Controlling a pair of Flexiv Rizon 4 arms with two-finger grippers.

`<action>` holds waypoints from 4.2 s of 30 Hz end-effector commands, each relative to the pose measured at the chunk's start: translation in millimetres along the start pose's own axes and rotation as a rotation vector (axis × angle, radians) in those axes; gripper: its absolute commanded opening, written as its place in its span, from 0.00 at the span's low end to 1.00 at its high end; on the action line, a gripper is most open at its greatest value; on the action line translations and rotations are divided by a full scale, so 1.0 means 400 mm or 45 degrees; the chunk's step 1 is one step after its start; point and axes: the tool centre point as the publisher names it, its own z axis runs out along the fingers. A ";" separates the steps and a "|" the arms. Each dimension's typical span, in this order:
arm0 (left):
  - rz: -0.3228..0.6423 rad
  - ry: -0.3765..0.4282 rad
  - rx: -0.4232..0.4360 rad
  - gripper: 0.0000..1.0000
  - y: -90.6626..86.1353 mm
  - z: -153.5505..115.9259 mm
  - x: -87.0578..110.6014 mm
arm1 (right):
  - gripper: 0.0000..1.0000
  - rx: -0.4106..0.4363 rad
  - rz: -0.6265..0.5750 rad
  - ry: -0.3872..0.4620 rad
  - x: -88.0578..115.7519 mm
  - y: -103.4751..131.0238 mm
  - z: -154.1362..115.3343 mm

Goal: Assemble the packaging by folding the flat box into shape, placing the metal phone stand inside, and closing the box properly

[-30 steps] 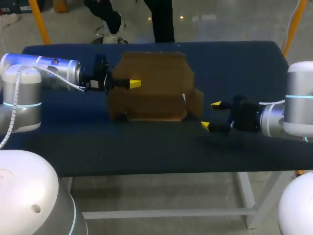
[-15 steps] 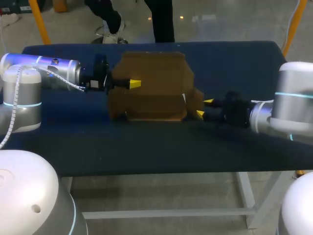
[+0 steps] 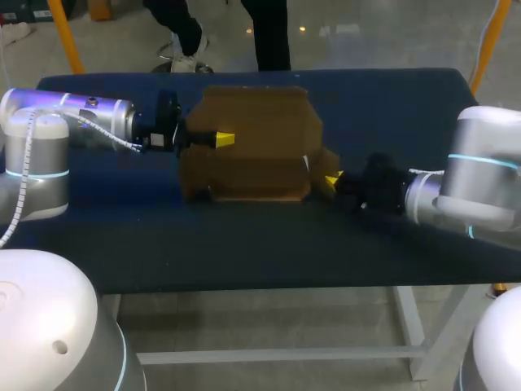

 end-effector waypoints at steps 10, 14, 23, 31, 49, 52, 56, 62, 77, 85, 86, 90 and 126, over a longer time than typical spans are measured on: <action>-0.001 0.007 -0.001 0.00 0.005 -0.002 -0.002 | 0.00 0.005 0.006 -0.064 0.037 0.000 0.021; -0.001 0.007 -0.001 0.00 0.005 -0.002 -0.002 | 0.00 0.005 0.012 -0.078 0.050 0.003 0.026; -0.001 0.007 -0.001 0.00 0.005 -0.002 -0.002 | 0.00 0.013 0.017 -0.109 0.076 0.011 0.043; -0.001 0.007 -0.001 0.00 0.005 -0.002 -0.002 | 0.35 0.017 0.032 -0.126 0.100 0.014 0.063; -0.001 0.007 -0.001 0.00 0.005 -0.002 -0.002 | 0.69 0.009 0.041 -0.102 0.156 0.026 0.083; -0.001 0.007 -0.001 0.00 0.005 -0.002 -0.002 | 0.71 0.003 0.039 -0.087 0.162 0.031 0.088; -0.001 0.007 -0.001 0.00 0.005 -0.002 -0.002 | 0.72 -0.001 0.034 -0.068 0.170 0.037 0.096; -0.001 0.007 -0.001 0.00 0.005 -0.002 -0.002 | 0.71 -0.013 0.036 -0.042 0.181 0.038 0.102; -0.001 0.007 -0.001 0.00 0.005 -0.002 -0.002 | 0.73 -0.018 0.057 -0.030 0.195 0.017 0.007; -0.001 0.007 -0.001 0.00 0.005 -0.002 -0.002 | 0.73 0.010 0.045 0.032 0.209 0.009 -0.051; -0.001 0.007 -0.001 0.00 0.005 -0.002 -0.002 | 0.73 0.016 0.039 0.048 0.209 0.009 -0.057; -0.001 0.007 -0.001 0.00 0.005 -0.002 -0.002 | 0.75 0.048 0.030 0.164 0.201 0.008 -0.070; -0.001 0.007 -0.001 0.00 0.005 -0.002 -0.002 | 0.59 0.078 -0.209 0.717 0.071 0.025 0.014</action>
